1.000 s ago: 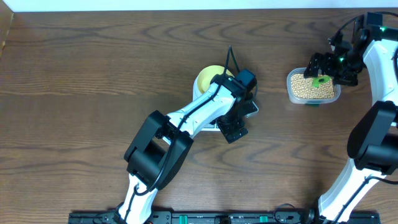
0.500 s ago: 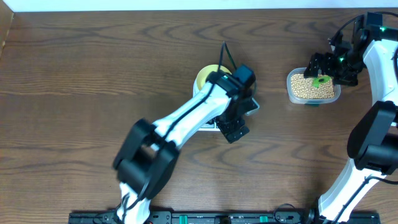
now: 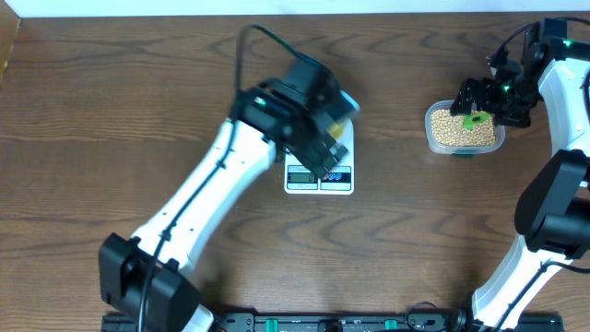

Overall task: Scoop item into bowl and weigh 50g on scale
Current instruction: 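Raise the left gripper away from the scale to the upper left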

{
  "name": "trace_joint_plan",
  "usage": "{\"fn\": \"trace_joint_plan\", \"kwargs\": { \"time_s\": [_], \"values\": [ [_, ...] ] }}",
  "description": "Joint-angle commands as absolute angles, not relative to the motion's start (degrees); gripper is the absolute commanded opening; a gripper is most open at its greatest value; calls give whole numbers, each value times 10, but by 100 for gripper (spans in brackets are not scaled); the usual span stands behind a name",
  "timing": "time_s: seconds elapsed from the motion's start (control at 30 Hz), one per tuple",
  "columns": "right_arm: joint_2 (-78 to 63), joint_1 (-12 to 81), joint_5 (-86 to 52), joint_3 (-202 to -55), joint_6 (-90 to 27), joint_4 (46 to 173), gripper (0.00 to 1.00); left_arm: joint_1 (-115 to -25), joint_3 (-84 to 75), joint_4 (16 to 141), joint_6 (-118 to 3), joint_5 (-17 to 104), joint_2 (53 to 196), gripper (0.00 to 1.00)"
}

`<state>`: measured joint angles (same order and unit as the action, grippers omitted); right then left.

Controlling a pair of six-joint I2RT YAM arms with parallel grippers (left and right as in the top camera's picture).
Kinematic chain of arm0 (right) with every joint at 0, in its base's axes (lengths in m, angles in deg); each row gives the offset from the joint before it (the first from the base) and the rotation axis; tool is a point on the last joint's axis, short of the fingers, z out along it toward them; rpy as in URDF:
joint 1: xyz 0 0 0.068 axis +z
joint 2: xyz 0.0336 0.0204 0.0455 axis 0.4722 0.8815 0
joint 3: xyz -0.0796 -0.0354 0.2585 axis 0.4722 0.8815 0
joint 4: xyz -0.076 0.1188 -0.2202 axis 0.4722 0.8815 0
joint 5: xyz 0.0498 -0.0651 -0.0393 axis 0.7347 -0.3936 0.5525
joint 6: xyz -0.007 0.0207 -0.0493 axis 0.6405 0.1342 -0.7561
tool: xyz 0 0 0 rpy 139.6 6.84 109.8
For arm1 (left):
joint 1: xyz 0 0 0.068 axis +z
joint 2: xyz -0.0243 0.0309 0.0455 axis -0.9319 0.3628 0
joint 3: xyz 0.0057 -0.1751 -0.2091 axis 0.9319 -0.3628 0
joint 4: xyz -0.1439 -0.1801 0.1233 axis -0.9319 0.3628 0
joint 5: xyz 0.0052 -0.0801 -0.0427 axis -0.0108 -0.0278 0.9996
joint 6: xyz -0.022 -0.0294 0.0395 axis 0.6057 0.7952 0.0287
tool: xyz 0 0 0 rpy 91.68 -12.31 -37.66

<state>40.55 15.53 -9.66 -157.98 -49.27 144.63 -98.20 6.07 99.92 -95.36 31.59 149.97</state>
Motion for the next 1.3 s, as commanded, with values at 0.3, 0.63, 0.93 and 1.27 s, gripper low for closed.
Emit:
{"fn": "trace_joint_plan", "kwargs": {
  "time_s": [0.3,0.63,0.93,1.27],
  "values": [
    [408,155,-95,-1589,-495,1446,99,-770,68,913,-875,318,1502,98],
    [408,155,-95,-1589,-495,1446,99,-631,68,813,-820,318,1508,98],
    [408,155,-95,-1589,-495,1446,99,-578,59,809,-818,318,1509,98],
    [408,155,-95,-1589,-495,1446,99,-595,56,900,-796,321,1509,98]
  ]
}}
